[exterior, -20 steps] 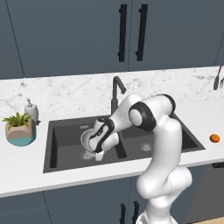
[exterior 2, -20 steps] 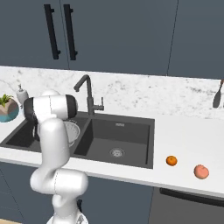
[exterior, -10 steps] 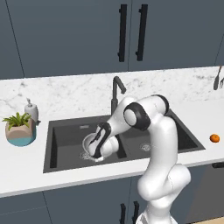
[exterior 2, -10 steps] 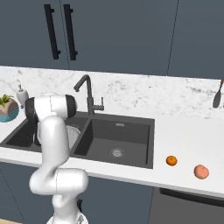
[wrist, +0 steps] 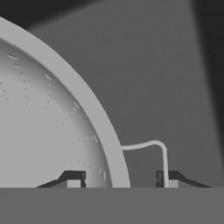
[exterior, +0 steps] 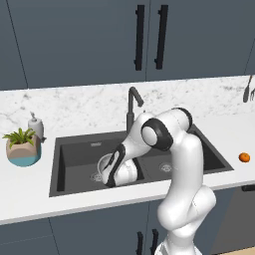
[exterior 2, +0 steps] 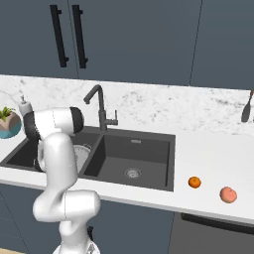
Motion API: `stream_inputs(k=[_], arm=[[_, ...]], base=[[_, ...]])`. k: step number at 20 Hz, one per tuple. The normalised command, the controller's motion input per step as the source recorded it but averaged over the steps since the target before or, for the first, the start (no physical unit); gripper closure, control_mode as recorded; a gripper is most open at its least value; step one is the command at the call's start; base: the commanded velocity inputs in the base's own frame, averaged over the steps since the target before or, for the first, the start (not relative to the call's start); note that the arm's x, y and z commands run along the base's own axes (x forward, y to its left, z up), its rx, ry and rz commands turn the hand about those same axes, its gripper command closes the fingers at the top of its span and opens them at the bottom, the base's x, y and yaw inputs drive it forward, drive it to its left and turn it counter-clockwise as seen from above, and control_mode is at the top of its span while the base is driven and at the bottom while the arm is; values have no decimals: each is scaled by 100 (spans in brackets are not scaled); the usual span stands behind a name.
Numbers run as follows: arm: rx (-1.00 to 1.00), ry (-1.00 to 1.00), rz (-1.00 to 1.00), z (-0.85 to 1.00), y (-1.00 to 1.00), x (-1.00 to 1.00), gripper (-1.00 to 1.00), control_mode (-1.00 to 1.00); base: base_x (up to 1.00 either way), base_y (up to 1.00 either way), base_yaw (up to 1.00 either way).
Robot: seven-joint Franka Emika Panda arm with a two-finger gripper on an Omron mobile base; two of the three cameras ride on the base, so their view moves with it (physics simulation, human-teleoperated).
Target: Put the colander in the sink, put the tangerine, peach in the colander, and turn on the sink faucet and pour water over the colander.
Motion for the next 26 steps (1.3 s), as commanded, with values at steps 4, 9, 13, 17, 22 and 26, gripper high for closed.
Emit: stream_inputs(k=[4, 9, 13, 17, 22, 26], arm=[[0, 3, -22, 0, 33, -2, -100, -100], [0, 2, -19, 0, 35, 0, -100, -100], [0, 0, -15, 2, 23, 0, -100, -100], [0, 0, -9, 37, 22, -3, -100, -100], [0, 0, -3, 75, 26, -14, -100, -100], [2, 0, 0, 99, 24, -18, -100, -100]], base=[[0, 0, 0], [0, 0, 0], [0, 0, 0], [0, 0, 0], [0, 0, 0], [0, 0, 0]])
